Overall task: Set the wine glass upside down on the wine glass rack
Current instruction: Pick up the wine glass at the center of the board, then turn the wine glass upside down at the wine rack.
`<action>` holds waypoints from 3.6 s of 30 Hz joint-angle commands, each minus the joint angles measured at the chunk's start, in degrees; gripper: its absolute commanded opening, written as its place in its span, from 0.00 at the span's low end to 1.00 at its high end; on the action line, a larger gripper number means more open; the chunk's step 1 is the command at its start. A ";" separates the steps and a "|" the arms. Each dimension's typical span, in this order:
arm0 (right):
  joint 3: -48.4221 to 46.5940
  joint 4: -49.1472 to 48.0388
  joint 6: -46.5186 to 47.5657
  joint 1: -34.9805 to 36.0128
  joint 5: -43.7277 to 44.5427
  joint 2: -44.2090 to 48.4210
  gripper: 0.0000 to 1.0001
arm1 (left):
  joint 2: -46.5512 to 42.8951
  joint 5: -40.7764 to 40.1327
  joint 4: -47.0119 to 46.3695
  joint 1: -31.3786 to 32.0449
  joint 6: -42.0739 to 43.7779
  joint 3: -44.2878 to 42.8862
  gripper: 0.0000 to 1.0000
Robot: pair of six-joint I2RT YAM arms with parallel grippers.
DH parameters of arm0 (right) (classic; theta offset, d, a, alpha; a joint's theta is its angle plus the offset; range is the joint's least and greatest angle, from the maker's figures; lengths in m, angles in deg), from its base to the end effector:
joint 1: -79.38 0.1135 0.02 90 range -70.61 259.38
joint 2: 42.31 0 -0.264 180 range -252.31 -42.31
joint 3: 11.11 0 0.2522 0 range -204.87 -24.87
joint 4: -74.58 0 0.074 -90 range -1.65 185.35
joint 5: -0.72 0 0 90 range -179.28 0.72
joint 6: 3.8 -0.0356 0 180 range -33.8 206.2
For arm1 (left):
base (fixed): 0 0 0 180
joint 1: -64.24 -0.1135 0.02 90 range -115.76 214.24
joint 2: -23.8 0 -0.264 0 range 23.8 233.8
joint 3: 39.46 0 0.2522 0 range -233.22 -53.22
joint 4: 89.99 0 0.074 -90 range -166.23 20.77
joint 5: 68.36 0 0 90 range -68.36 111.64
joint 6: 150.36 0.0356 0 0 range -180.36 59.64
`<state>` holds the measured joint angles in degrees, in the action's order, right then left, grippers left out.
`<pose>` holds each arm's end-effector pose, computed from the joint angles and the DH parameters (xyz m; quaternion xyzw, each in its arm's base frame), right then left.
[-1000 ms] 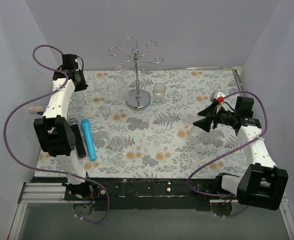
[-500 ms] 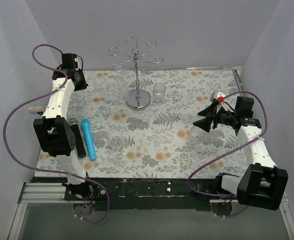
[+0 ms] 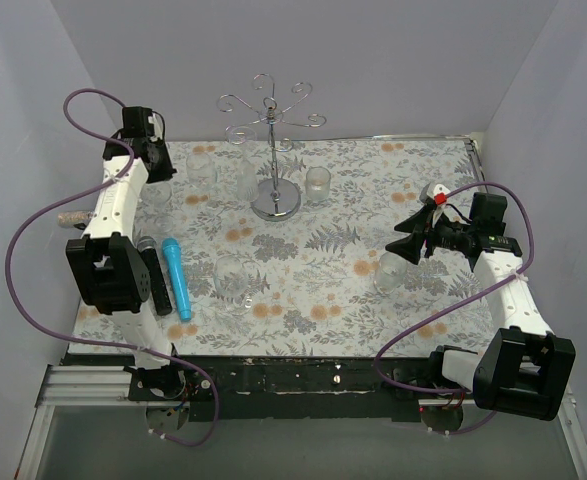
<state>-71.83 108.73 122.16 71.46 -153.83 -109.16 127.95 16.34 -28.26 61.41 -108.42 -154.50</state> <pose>0.2373 -0.0006 0.2716 -0.4037 0.6899 0.3166 0.5107 0.4007 0.0231 0.3323 -0.4184 0.8432 -0.0885 0.3258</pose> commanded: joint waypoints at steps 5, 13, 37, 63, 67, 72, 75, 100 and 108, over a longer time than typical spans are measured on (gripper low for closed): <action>0.55 -1.31 0.07 -0.34 -1.72 0.93 0.71 | -7.30 5.21 0.90 -0.16 -0.81 -1.30 0.00; 0.73 -1.40 -0.11 -0.34 -1.72 1.11 0.71 | -11.08 10.91 0.81 -0.07 -1.60 1.87 0.00; 1.70 -2.36 -0.72 -0.34 -1.72 1.11 0.71 | -21.54 35.18 -4.81 1.95 -10.30 12.42 0.00; -6.46 3.59 -3.27 2.29 -4.36 -3.19 0.71 | -29.10 36.86 -16.06 19.52 -24.98 19.27 0.00; -11.39 7.13 -4.32 6.68 -1.02 -4.95 0.70 | -30.33 35.71 -18.16 21.63 -27.44 20.32 0.00; -15.44 5.29 -12.92 15.91 4.69 -6.80 0.70 | -31.65 32.55 -19.66 25.24 -29.64 20.94 0.00; -16.93 2.83 -20.48 19.34 7.59 -8.47 0.69 | -32.26 30.53 -21.15 27.26 -31.13 22.08 0.00; -8.85 -17.30 -63.47 24.97 10.24 -18.93 0.65 | -31.04 26.66 -26.70 35.00 -32.89 23.14 0.00; -8.68 -19.85 -65.67 25.24 9.18 -20.95 0.37 | -32.00 27.01 -27.49 35.35 -33.42 24.19 0.00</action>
<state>-81.21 92.49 58.63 96.40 -142.45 -129.73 98.69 43.00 -52.05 96.36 -141.31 -130.52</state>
